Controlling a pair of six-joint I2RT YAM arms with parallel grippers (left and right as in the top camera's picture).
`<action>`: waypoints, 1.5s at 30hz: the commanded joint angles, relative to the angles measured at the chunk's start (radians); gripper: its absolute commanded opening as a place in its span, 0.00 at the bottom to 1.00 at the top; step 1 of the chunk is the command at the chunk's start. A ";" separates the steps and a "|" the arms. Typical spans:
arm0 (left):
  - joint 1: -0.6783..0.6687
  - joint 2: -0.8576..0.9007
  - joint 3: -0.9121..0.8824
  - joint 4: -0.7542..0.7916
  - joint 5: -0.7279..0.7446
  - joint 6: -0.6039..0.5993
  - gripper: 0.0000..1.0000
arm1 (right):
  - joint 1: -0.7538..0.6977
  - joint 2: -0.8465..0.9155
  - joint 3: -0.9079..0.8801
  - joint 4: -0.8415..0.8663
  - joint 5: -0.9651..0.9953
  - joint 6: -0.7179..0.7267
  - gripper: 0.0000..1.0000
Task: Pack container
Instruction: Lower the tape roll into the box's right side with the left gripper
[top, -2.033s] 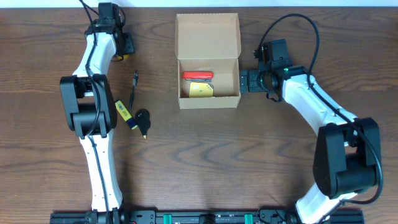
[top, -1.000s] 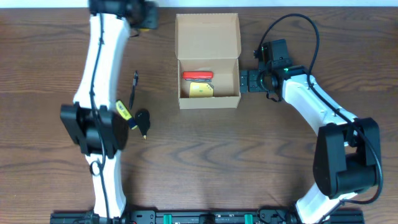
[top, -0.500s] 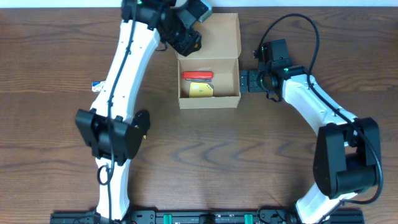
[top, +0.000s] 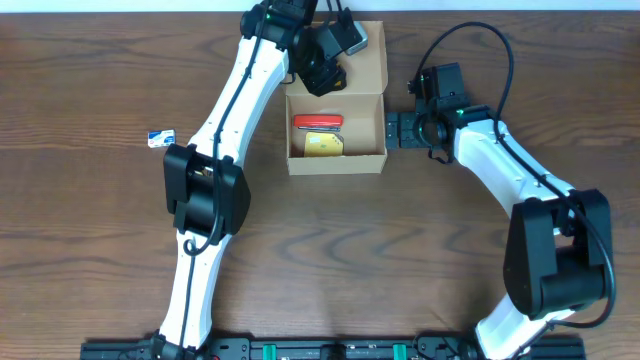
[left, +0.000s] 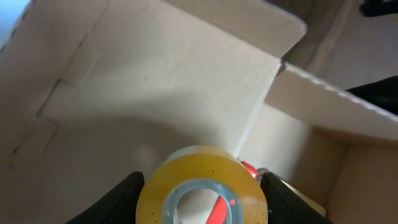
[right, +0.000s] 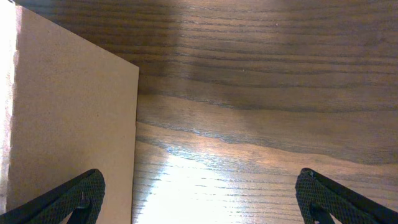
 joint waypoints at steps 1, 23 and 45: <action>-0.021 0.011 0.003 -0.008 0.046 0.040 0.05 | -0.005 0.000 0.000 -0.001 -0.003 0.010 0.99; -0.106 0.018 -0.037 -0.072 0.034 0.066 0.05 | -0.005 0.000 0.000 -0.001 -0.003 0.010 0.99; -0.107 0.018 -0.126 0.013 0.104 0.058 0.05 | -0.005 0.000 0.000 -0.001 -0.003 0.011 0.99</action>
